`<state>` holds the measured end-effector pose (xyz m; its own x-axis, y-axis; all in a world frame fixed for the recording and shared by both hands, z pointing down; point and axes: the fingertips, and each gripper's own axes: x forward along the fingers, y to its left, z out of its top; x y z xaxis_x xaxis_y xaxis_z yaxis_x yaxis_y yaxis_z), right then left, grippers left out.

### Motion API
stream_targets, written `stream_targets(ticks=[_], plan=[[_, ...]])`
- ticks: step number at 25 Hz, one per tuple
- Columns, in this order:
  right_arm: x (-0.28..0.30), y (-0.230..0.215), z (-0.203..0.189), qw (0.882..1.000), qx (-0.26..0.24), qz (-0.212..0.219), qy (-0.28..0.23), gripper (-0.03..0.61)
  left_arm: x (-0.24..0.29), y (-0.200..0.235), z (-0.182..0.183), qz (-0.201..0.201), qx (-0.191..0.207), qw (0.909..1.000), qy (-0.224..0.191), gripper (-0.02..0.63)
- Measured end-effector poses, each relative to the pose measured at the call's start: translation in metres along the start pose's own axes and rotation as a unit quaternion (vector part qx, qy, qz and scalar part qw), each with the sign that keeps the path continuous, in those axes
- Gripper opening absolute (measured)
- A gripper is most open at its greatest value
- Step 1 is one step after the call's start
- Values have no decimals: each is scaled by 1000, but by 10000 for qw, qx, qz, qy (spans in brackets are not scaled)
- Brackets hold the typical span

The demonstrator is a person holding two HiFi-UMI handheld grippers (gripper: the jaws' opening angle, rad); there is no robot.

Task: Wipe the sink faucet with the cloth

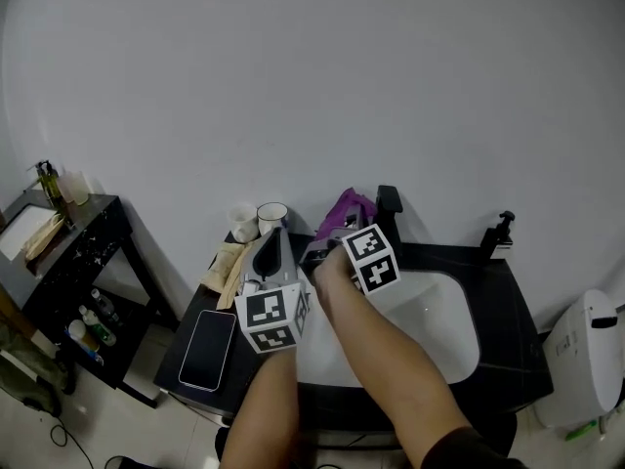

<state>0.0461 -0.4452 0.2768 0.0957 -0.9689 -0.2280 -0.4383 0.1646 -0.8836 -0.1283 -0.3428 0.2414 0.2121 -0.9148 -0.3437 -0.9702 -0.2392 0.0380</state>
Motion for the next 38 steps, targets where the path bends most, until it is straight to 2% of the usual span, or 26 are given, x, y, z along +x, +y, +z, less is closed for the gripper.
stream_targets(ticks=[4, 11, 20, 25, 28, 31, 34, 36, 38], plan=[[4, -19, 4, 9993, 158, -268, -219, 66, 0, -5, 5, -63, -15, 9999, -88, 17], [-5, -58, -10, 9971, 238, -708, -149, 66, 0, -10, 7, -124, 61, 9998, -112, 17], [-35, -104, -27, 9894, 696, -1273, 110, 66, 3, -23, -2, -278, 284, 9992, 63, 17], [-50, -101, -28, 9901, 607, -1207, 372, 64, 5, -32, -9, -446, 428, 9979, 166, 17], [-63, -96, -13, 9910, 116, -1170, 645, 64, 7, -36, -10, -568, 377, 9974, 230, 17], [-75, -97, 20, 9886, -420, -1205, 799, 64, 10, -45, -17, -744, 292, 9960, 398, 17], [-84, -92, 72, 9825, -1390, -1004, 726, 64, 12, -57, -29, -914, 56, 9942, 562, 17], [-85, -75, 109, 9689, -2331, -617, 549, 64, 14, -68, -38, -1118, -320, 9908, 700, 17], [-82, -50, 139, 9397, -3398, -54, 384, 64, 15, -78, -47, -1288, -472, 9870, 835, 17]])
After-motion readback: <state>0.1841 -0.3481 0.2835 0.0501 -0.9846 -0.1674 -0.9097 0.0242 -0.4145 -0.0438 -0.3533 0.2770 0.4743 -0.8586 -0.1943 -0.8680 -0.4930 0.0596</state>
